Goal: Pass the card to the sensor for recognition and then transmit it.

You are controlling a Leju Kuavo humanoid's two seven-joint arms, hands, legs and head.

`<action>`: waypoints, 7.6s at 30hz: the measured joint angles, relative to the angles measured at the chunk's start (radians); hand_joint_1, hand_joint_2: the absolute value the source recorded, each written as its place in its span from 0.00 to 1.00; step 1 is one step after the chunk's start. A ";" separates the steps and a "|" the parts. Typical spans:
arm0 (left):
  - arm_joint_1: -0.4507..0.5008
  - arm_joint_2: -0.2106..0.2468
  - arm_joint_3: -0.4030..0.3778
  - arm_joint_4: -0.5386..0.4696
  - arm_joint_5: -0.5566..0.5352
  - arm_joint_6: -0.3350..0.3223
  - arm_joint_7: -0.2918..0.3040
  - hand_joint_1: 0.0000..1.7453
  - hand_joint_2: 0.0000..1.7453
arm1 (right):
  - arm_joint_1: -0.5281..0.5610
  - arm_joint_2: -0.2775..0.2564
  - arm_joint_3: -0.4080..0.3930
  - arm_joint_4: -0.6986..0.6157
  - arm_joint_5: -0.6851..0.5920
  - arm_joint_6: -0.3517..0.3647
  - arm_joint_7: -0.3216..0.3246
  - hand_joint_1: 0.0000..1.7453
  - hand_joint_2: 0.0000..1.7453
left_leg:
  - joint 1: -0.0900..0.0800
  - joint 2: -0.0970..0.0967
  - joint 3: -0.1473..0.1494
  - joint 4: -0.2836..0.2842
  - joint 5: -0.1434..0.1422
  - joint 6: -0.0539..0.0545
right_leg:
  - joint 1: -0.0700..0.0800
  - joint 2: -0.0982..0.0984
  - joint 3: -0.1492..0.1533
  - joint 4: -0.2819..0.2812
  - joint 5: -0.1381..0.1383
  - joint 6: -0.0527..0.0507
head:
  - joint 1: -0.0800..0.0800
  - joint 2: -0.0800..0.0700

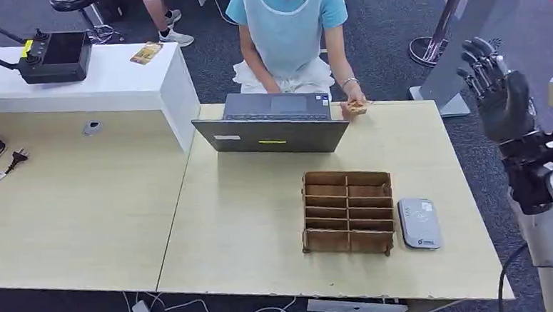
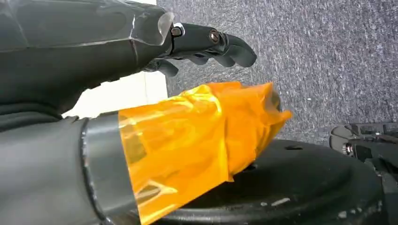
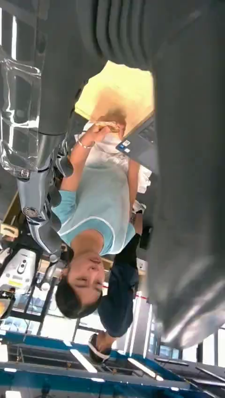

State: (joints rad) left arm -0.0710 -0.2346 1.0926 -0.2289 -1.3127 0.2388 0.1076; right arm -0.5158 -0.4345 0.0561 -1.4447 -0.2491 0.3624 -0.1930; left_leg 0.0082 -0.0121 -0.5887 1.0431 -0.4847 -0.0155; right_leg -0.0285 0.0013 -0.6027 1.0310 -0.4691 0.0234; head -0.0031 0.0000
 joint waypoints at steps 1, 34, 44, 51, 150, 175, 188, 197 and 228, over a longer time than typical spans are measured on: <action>0.000 0.000 0.002 0.000 0.001 0.000 0.000 0.00 0.00 | 0.006 -0.002 -0.001 -0.009 0.000 0.000 0.000 0.00 0.00 | 0.000 0.000 0.000 0.000 0.000 0.000 | 0.000 0.000 0.000 0.000 0.000 0.000 | 0.000 0.000; 0.006 -0.017 0.078 0.000 0.058 0.033 -0.002 0.00 0.00 | 0.737 0.024 -0.121 -0.544 0.441 -0.194 -0.161 0.00 0.00 | 0.000 0.000 0.000 -0.001 -0.004 0.001 | 0.000 -0.001 0.000 0.000 -0.003 0.000 | 0.000 0.000; 0.006 -0.017 0.079 0.000 0.054 0.034 0.002 0.00 0.00 | 0.774 0.032 -0.088 -0.610 0.725 -0.356 -0.143 0.00 0.00 | 0.000 0.000 0.000 -0.001 -0.004 0.001 | 0.000 -0.001 0.001 0.000 -0.003 0.000 | 0.000 0.000; 0.006 -0.017 0.079 0.000 0.038 0.028 0.011 0.00 0.00 | 0.772 0.028 -0.034 -0.615 0.863 -0.427 -0.099 0.00 0.00 | 0.000 0.000 0.000 -0.001 -0.004 0.001 | 0.000 -0.001 0.001 0.000 -0.003 0.000 | 0.000 0.000; -0.001 -0.014 0.079 0.000 0.007 0.005 0.038 0.00 0.00 | 0.533 -0.106 0.363 -0.433 1.301 -0.394 0.249 0.52 1.00 | 0.000 0.000 0.000 -0.001 -0.004 0.001 | 0.000 -0.001 0.001 0.000 -0.003 0.000 | 0.000 0.000; -0.001 -0.013 0.079 0.000 0.003 0.001 0.038 0.00 0.00 | 0.520 -0.089 0.409 -0.380 1.294 -0.366 0.249 0.40 1.00 | 0.000 0.000 0.000 -0.001 -0.004 0.001 | 0.000 -0.001 0.001 0.000 -0.003 0.000 | 0.000 0.000; -0.001 -0.013 0.079 0.000 0.000 0.001 0.037 0.00 0.00 | 0.491 -0.064 0.442 -0.344 1.293 -0.366 0.245 0.37 1.00 | 0.000 0.000 0.000 -0.001 -0.004 0.001 | 0.000 -0.001 0.001 0.000 -0.003 0.000 | 0.000 0.000; -0.001 -0.013 0.079 0.000 -0.001 0.001 0.037 0.00 0.00 | 0.479 -0.055 0.462 -0.329 1.298 -0.367 0.244 0.36 1.00 | 0.000 0.000 0.000 -0.001 -0.004 0.001 | 0.000 -0.001 0.001 0.000 -0.003 0.000 | 0.000 0.000; -0.001 -0.013 0.079 0.000 -0.013 -0.002 0.039 0.00 0.00 | 0.457 -0.022 0.480 -0.265 1.391 -0.385 0.297 0.36 1.00 | 0.000 0.000 0.000 -0.001 -0.003 0.000 | 0.000 -0.001 0.001 0.000 -0.003 0.000 | 0.000 0.000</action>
State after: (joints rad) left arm -0.0724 -0.2480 1.1715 -0.2289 -1.3256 0.2373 0.1465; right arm -0.0589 -0.4570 0.5356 -1.7098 1.1418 -0.0229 0.1041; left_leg 0.0083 -0.0120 -0.5885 1.0424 -0.4881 -0.0150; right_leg -0.0285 0.0006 -0.6021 1.0305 -0.4716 0.0231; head -0.0031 0.0000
